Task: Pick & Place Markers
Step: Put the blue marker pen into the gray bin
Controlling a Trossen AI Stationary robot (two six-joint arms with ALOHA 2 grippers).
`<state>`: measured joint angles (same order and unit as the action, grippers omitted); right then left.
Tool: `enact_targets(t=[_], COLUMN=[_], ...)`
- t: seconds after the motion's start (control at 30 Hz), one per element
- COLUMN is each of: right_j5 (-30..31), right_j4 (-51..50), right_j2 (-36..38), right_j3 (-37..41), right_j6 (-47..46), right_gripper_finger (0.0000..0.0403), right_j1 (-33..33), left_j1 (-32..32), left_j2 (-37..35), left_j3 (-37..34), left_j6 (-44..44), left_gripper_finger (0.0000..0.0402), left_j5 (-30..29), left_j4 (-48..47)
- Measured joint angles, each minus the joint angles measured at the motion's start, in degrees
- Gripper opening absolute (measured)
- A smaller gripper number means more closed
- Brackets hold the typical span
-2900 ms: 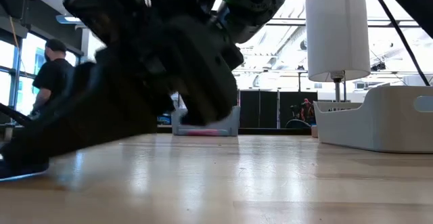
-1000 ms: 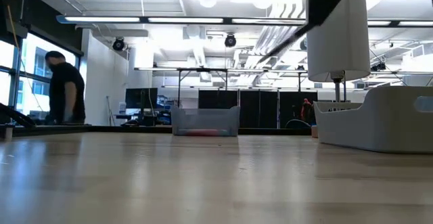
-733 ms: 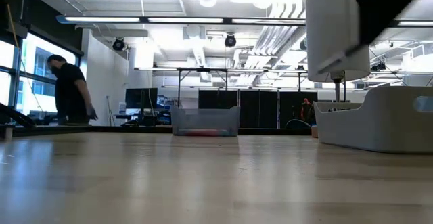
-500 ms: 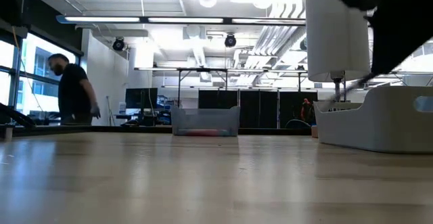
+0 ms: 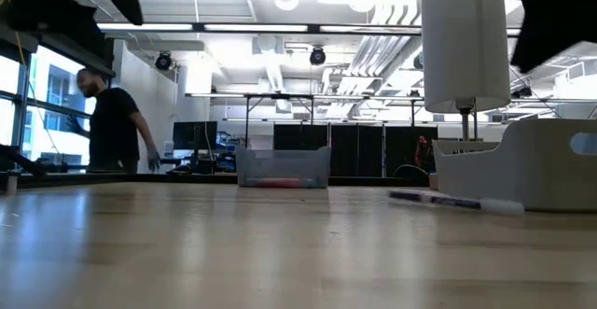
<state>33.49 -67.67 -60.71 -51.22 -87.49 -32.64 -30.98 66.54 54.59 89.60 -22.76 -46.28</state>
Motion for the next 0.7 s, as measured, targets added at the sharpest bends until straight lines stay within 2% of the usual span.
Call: enact_targets(t=[0.17,0.33,0.57,0.7], right_j5=[5.9,8.7,10.6,11.3], right_j4=[0.2,0.2,0.4,1.8], right_j2=[6.4,8.5,8.3,8.3], right_j3=[0.0,0.0,0.0,0.0], right_j6=[7.9,12.5,15.8,15.5], right_gripper_finger=[0.0095,0.0084,0.0079,0.0078], right_j1=[0.0,0.0,0.0,0.1], left_j1=[5.8,9.6,14.4,17.1], left_j2=[0.0,0.4,5.0,9.5], left_j3=[0.0,0.0,0.0,0.0], left_j6=[-2.6,-12.4,-35.9,-53.9], left_gripper_finger=[0.0247,0.0247,0.0247,0.0247], left_j5=[0.0,-0.7,-1.4,4.4], left_j4=[0.4,6.1,21.0,31.6])
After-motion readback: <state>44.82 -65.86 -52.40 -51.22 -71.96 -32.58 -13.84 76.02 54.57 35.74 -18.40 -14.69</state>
